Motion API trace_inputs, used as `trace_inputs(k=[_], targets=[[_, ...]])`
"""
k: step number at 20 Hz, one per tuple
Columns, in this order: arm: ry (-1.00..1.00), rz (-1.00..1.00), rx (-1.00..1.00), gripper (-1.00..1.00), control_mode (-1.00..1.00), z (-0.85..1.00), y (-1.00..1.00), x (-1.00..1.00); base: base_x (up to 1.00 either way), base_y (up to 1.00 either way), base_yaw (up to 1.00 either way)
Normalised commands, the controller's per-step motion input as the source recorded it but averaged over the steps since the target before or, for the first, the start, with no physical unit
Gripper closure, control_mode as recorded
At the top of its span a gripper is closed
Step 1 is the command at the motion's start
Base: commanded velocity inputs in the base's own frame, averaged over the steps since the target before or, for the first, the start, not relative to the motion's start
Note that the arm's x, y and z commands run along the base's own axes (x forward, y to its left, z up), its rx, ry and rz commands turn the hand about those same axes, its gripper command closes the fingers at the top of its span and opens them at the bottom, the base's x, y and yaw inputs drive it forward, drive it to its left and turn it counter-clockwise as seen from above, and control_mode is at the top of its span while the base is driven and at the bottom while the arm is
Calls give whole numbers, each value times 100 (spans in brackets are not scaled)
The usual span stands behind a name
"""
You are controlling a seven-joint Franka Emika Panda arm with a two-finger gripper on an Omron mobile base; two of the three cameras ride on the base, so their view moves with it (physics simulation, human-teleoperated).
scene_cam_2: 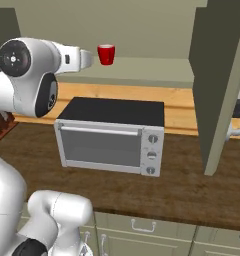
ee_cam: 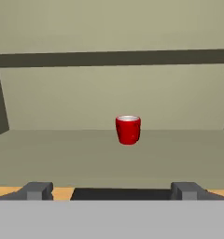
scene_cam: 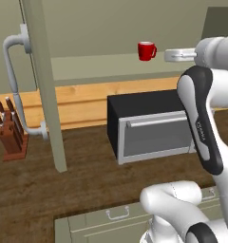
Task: Gather all objects into one cabinet and sort the glasses and bowls to opposite sides.
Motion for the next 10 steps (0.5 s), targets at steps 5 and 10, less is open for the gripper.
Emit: trace_inputs(k=[5, 10], targets=[[0, 0, 0, -100, -100, -9, -23, 27, 0, 0, 0], [0, 0, 0, -100, -100, 0, -16, 29, 0, 0, 0]])
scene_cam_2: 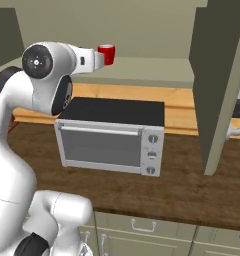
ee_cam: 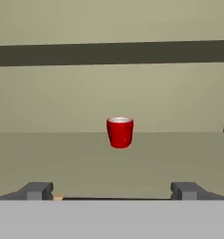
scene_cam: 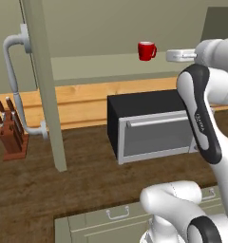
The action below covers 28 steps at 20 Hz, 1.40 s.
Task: Gather all objects into one cabinet and sort the glasses and bowls to opposite sides.
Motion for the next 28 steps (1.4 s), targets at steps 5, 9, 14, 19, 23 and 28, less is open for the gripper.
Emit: trace_inputs(k=[5, 9, 14, 19, 23, 28], targets=[[0, 0, 0, -100, -100, -2, -10, 13, 0, 0, 0], [0, 0, 0, -100, -100, -6, -19, 4, 0, 0, 0], [0, 2, 0, -100, -100, -6, -27, 13, 0, 0, 0], [0, 1, 0, -100, -100, -7, -7, 39, 0, 0, 0], [4, 2, 0, -100, -100, 0, 0, 66, 0, 0, 0], [4, 3, 0, -100, -100, 0, -2, 73, 0, 0, 0]])
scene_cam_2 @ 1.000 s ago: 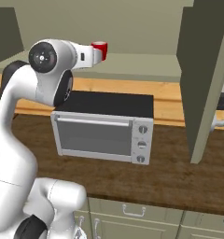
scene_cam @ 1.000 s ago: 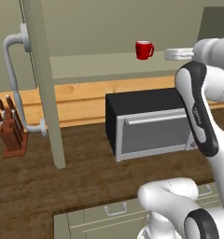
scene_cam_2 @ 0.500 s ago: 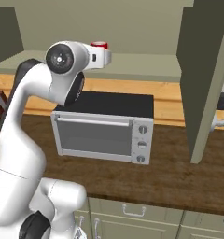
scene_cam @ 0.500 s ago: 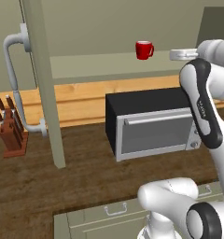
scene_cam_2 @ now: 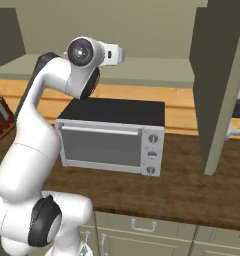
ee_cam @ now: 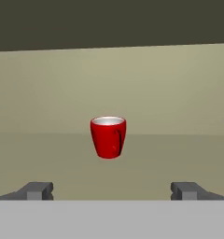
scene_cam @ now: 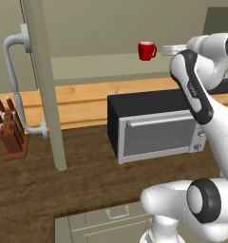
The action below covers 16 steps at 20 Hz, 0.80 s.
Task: Gather all objects into one cabinet and sort the glasses and bowls to opposite sides.
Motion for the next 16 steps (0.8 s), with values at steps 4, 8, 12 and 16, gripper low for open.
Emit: trace_inputs(k=[4, 8, 12, 16], targets=[[8, 5, 0, -100, -100, 0, 0, 74, 0, 0, 0], [8, 10, 0, -100, -100, 0, 0, 72, 0, 0, 0], [3, 12, 0, -100, -100, 0, -6, 56, 0, 0, 0], [2, 10, 0, -100, -100, -3, -5, 12, 0, 0, 0]])
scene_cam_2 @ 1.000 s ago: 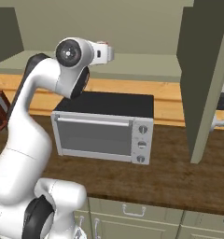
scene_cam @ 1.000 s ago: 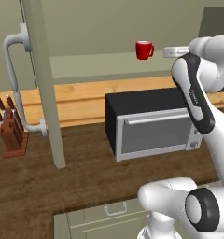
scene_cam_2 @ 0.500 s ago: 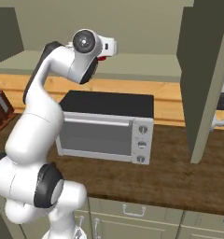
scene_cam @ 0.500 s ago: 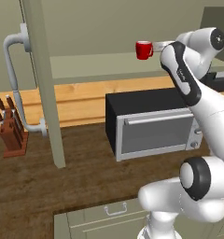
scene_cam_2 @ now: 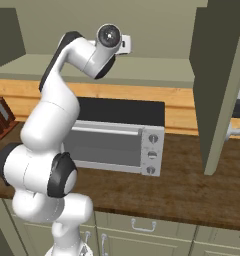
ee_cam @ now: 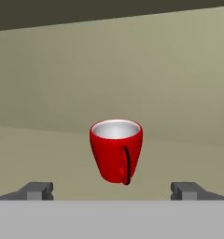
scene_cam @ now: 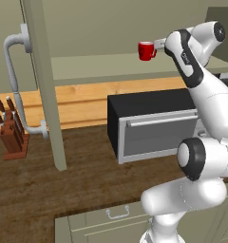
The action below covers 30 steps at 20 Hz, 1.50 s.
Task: Gather all objects into one cabinet and sort the glasses and bowls to opposite sides.
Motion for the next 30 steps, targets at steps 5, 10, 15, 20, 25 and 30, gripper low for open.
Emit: trace_inputs(k=[5, 10, 15, 20, 25, 30], targets=[[2, 5, 0, -100, -100, -24, 0, 23, 0, 0, 0], [0, 1, 0, -100, -100, -4, 0, 34, 0, 0, 0], [1, 0, -1, -100, -100, -3, 0, 24, 0, 0, 0], [2, 0, -3, -100, -100, -12, 0, 28, 0, 0, 0], [0, 0, -2, -100, -100, -1, 7, 2, 0, 0, 0], [0, 0, 0, -100, -100, 0, 6, 0, 0, 0, 0]])
